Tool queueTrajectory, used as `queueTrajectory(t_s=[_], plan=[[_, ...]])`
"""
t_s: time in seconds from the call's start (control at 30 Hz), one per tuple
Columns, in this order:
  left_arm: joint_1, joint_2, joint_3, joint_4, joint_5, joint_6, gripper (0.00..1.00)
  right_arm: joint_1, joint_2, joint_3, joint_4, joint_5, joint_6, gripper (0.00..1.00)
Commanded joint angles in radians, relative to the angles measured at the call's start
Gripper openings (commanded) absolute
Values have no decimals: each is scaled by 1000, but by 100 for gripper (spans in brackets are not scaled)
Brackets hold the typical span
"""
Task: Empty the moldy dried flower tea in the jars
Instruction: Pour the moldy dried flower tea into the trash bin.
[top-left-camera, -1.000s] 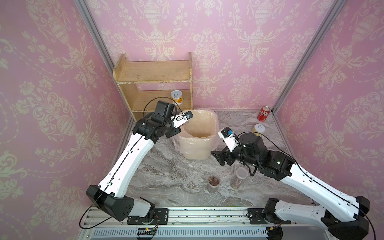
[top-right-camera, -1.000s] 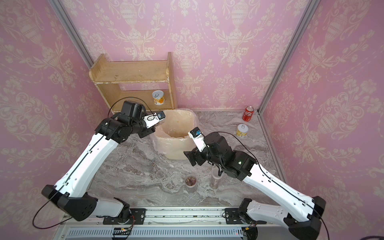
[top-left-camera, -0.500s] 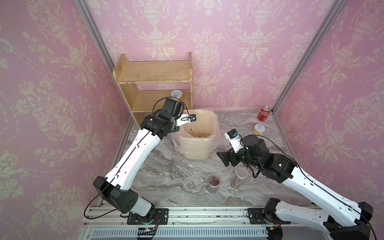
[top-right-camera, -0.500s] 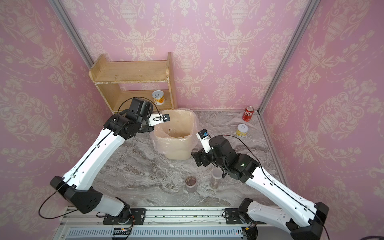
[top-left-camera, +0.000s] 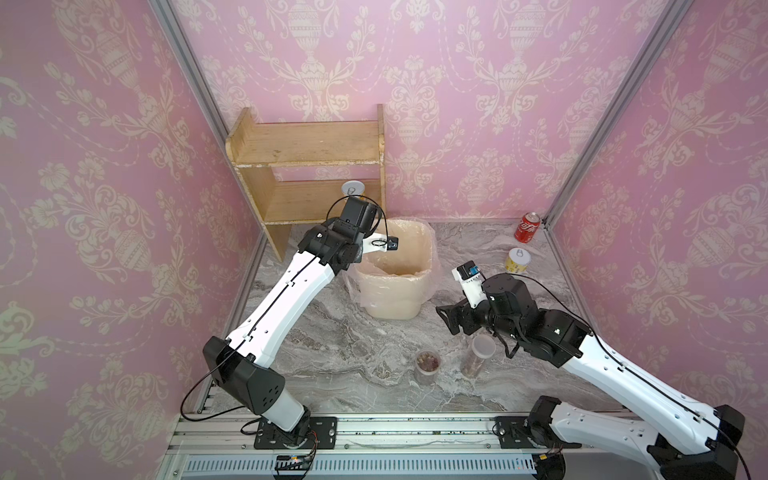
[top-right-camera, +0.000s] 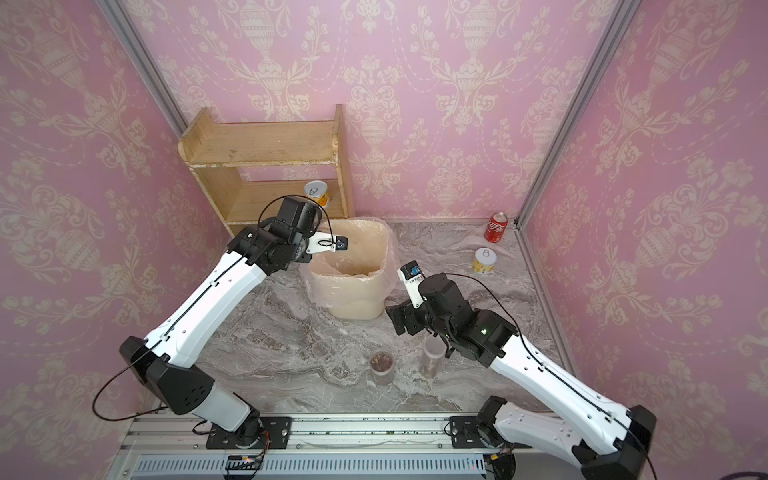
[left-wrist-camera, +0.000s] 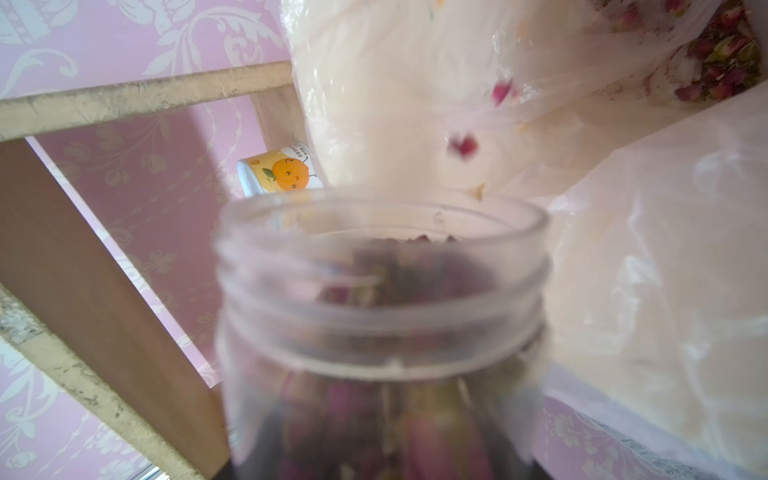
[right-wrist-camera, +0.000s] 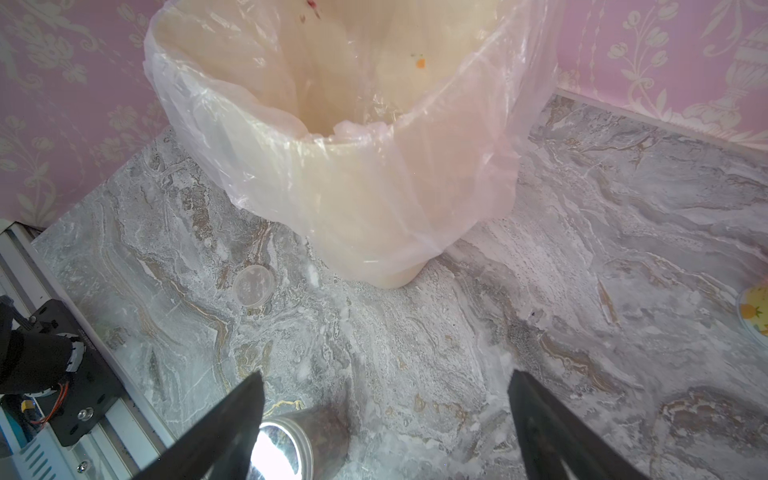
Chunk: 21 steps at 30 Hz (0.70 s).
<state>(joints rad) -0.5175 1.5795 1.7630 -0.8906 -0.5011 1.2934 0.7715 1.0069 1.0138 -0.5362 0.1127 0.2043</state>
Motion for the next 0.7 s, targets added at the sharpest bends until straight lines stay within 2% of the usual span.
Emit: queueTrajectory(t_s=[0.0, 0.23, 0.5, 0.67], plan=[[-13, 18, 15, 38, -55, 90, 0, -10, -21, -24, -2, 8, 37, 94], [-28, 24, -8, 97, -102, 203, 0, -15, -33, -43, 2, 4, 52, 94], [-35, 29, -26, 110, -93, 263, 0, -23, -43, -63, 6, -9, 67, 94], [-38, 14, -82, 189, -91, 328, 0, -27, -55, -72, 15, -25, 87, 94]])
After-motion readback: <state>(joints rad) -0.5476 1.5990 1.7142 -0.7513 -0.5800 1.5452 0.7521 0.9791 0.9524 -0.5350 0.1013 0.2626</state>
